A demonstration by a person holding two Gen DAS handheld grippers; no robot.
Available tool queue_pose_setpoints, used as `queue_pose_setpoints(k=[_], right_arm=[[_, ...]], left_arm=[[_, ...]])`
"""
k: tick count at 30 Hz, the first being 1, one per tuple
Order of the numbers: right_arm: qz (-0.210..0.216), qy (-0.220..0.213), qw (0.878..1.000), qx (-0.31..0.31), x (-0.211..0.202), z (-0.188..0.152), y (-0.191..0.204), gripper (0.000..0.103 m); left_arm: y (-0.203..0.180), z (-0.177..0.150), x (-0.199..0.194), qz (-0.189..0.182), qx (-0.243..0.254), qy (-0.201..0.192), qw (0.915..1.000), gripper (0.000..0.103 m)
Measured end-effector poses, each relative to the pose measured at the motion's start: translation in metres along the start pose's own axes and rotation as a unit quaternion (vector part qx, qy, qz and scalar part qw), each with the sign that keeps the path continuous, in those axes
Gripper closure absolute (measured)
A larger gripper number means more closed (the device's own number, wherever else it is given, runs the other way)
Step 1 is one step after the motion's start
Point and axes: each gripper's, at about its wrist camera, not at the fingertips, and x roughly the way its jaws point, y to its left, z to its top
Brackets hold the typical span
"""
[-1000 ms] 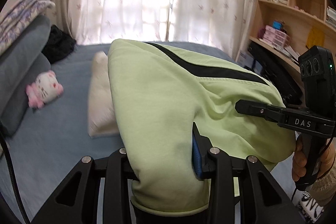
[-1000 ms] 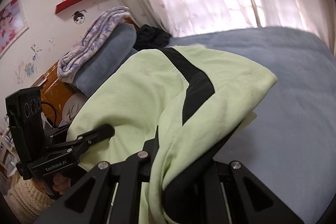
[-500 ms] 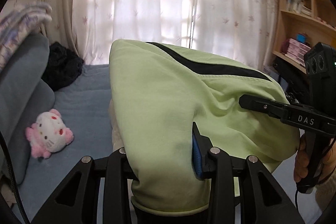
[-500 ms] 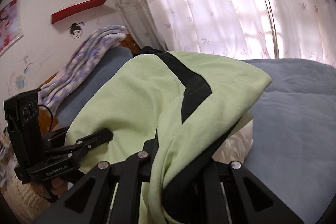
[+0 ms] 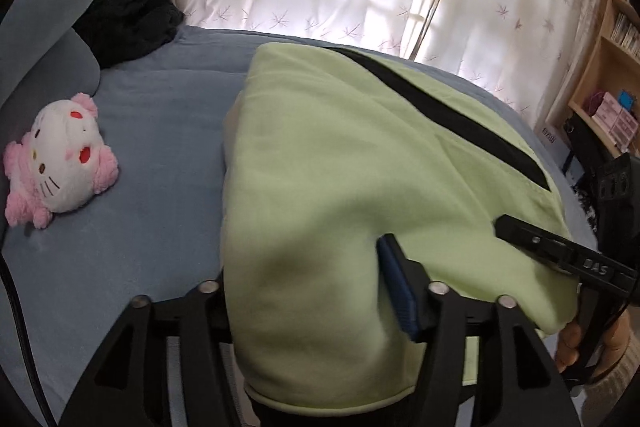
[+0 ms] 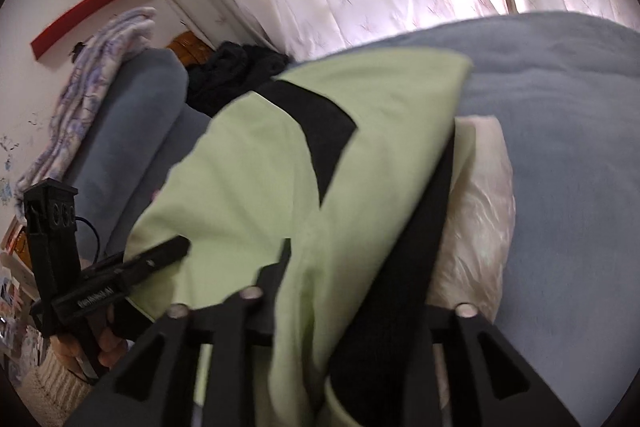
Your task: Fold large clothes
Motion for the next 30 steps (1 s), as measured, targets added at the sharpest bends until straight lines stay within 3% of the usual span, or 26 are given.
queue_pose_setpoints(k=[4, 9, 15, 16, 17, 18, 20, 26, 30], right_arm=[[-0.020, 0.013, 1.000, -0.015, -0.007, -0.003, 0.006, 0.059], [-0.056, 0.035, 0.997, -0.035, -0.038, 0.005, 0.010, 0.059], [-0.090, -0.029, 0.994, -0.051, -0.095, 0.023, 0.014, 0.059], [-0.095, -0.039, 0.993, -0.059, -0.097, 0.028, 0.017, 0.059], [-0.102, -0.051, 0.991, -0.068, -0.096, 0.034, 0.022, 0.059], [-0.110, -0.058, 0.990, -0.068, -0.092, 0.039, 0.026, 0.059], [-0.104, -0.053, 0.992, -0.054, -0.073, 0.050, 0.030, 0.059], [-0.146, -0.036, 0.987, -0.061, 0.013, 0.054, 0.043, 0.059], [-0.196, -0.033, 0.977, -0.072, 0.041, 0.052, 0.025, 0.059]], left_arm=[[-0.004, -0.002, -0.007, 0.025, 0.011, -0.001, 0.9996, 0.040], [-0.013, 0.001, -0.039, 0.064, 0.020, -0.002, 0.9977, 0.039], [-0.012, 0.023, -0.067, 0.094, -0.006, -0.036, 0.9949, 0.041], [-0.014, 0.026, -0.067, 0.098, -0.007, -0.041, 0.9944, 0.044], [-0.018, 0.031, -0.067, 0.102, -0.007, -0.046, 0.9937, 0.056], [-0.022, 0.036, -0.063, 0.106, -0.008, -0.047, 0.9932, 0.065], [-0.030, 0.043, -0.047, 0.113, -0.016, -0.045, 0.9925, 0.069], [-0.049, 0.044, 0.010, 0.161, -0.014, -0.033, 0.9862, 0.069], [-0.046, 0.035, 0.033, 0.183, -0.009, -0.042, 0.9821, 0.067]])
